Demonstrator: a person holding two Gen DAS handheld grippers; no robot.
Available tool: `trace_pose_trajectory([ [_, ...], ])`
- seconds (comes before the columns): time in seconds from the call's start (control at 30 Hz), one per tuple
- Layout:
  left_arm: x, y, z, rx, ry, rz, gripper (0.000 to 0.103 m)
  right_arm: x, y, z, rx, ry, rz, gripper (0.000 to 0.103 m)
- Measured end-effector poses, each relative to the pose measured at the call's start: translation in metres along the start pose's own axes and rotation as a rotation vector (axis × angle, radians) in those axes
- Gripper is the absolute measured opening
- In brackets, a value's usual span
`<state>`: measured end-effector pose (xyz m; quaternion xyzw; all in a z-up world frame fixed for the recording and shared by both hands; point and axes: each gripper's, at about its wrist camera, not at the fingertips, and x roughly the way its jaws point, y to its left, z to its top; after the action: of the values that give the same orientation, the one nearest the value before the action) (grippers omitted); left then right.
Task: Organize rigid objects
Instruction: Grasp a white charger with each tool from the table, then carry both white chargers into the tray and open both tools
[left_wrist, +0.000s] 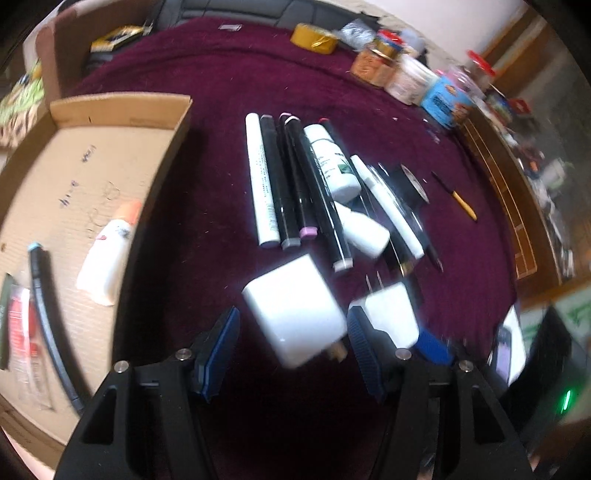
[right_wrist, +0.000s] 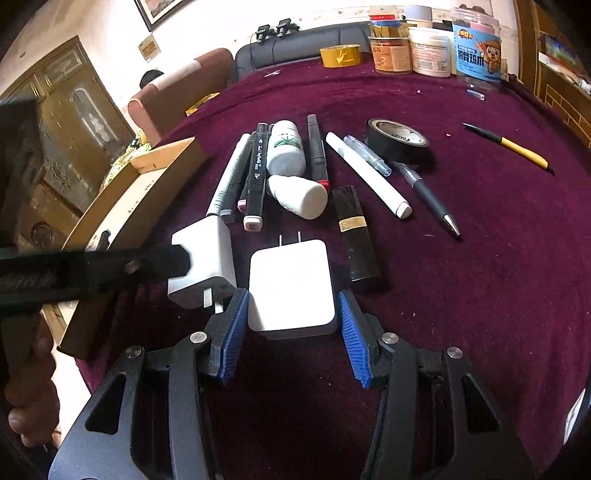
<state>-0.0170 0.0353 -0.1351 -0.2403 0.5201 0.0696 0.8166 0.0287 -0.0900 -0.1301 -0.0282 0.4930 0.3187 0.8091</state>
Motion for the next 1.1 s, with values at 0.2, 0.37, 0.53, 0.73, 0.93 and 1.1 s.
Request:
trace_pose_trajectory([
  [0.2, 0.024, -0.014, 0.006, 0.008, 0.041, 0.108, 0.06, 0.0, -0.002, 0.0, 0.018, -0.003, 0.021, 0.049],
  [0.37, 0.014, -0.012, -0.007, 0.071, 0.011, 0.09, 0.052, 0.0, -0.001, -0.001, 0.017, -0.003, 0.021, 0.049],
  [0.53, 0.004, 0.003, -0.025, 0.11, 0.013, 0.058, 0.052, 0.001, 0.001, -0.002, 0.002, 0.0, 0.015, 0.05],
  [0.73, 0.002, 0.004, -0.024, 0.137, -0.002, 0.065, 0.05, 0.003, 0.007, -0.001, -0.02, 0.004, -0.022, 0.05],
  [0.93, -0.011, 0.022, -0.038, 0.11, 0.017, 0.016, 0.049, 0.003, 0.003, 0.003, -0.012, 0.037, 0.006, 0.05],
  [1.1, -0.025, 0.031, -0.055, 0.082, 0.006, -0.08, 0.049, 0.009, 0.005, 0.01, -0.018, 0.037, -0.008, 0.049],
])
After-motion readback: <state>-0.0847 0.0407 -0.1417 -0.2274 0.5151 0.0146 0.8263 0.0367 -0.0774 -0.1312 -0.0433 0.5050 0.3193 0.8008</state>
